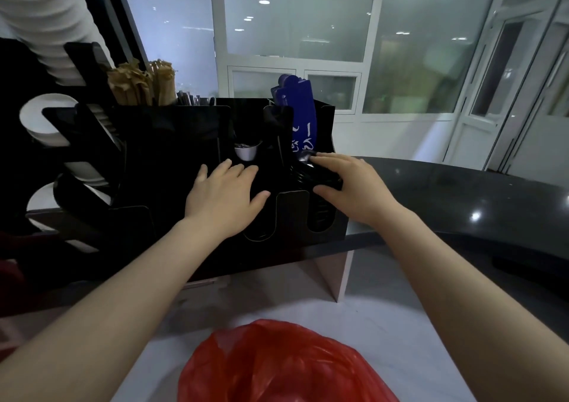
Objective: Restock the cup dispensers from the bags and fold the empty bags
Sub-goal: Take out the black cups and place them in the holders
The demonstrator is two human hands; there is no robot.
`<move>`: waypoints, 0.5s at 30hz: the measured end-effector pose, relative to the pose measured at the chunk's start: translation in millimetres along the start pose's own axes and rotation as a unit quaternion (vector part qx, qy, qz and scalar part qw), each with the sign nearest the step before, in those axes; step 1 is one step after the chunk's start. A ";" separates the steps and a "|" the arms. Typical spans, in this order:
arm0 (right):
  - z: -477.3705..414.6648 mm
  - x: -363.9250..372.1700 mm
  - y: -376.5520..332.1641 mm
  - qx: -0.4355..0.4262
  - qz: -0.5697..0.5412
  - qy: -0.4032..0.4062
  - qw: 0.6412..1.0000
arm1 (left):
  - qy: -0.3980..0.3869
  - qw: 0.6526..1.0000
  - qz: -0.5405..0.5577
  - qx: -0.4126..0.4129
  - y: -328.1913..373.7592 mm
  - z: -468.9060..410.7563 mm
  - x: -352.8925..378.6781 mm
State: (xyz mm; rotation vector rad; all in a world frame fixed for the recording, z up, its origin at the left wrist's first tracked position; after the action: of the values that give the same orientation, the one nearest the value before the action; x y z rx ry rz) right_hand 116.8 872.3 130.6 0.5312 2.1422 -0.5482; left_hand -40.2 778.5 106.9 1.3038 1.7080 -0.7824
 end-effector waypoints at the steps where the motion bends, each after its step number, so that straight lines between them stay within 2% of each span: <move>1: 0.4 -0.4 -0.5 0.000 -0.005 -0.003 1.000 | -0.002 1.000 0.007 0.004 0.7 -0.1 0.2; 9: -0.3 -10.2 -2.8 0.024 -0.057 0.012 0.998 | 0.005 0.999 0.037 0.028 1.8 6.6 -2.6; 15: 3.5 -23.2 -7.4 0.026 -0.057 0.069 0.996 | 0.009 0.999 0.034 0.030 2.9 7.2 -2.8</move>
State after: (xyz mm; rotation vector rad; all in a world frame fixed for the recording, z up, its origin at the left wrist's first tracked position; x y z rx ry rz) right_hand 127.8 860.2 149.0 0.4894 2.3064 -0.6480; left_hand -35.4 771.9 106.0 1.4059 1.6562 -0.7892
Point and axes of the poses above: each hand's wrist, its own z-axis away from the middle knuckle, its own x-axis out of the palm, y = z × x, the point moved 10 cm from there along -z, towards the middle knuckle, and after that the axes turned 4 degrees about z, right-handed, at the moved point
